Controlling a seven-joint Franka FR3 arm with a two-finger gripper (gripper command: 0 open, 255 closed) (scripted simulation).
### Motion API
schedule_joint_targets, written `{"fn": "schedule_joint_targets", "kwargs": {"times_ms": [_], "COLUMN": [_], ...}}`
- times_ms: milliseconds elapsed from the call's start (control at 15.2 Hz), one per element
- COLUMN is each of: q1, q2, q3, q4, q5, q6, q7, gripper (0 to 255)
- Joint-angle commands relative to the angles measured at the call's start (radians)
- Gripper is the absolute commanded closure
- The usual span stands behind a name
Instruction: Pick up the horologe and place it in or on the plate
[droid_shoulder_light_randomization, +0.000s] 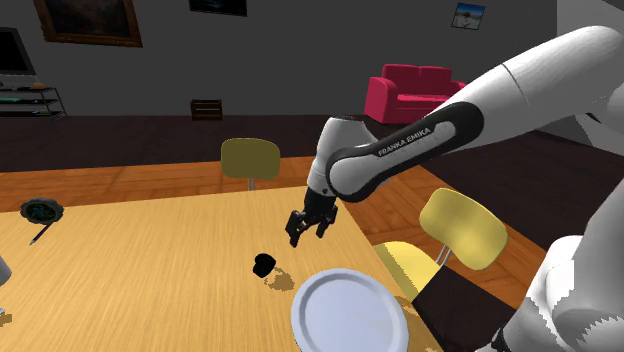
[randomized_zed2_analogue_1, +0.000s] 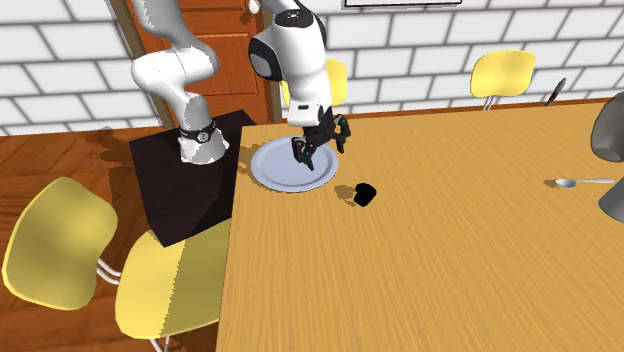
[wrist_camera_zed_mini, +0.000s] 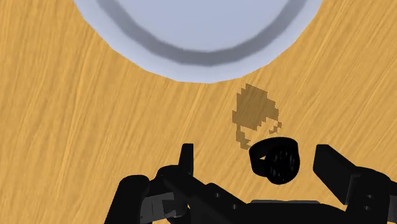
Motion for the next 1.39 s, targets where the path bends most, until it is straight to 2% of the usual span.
{"fn": "schedule_joint_targets", "kwargs": {"times_ms": [0,528,990,1320], "q1": [0.01,0.076,0.095,0.097], "q2": [0.068,0.368,0.452,0.459], "q3": [0.011,0.011,0.0,-0.001], "q4": [0.038,0.256,0.274,0.276], "q5": [-0.017,-0.122,-0.138,-0.14], "q6": [0.039,0.145,0.211,0.217], "q7": [0.026,0.135,0.146,0.147], "gripper": [0,0,0,0]}}
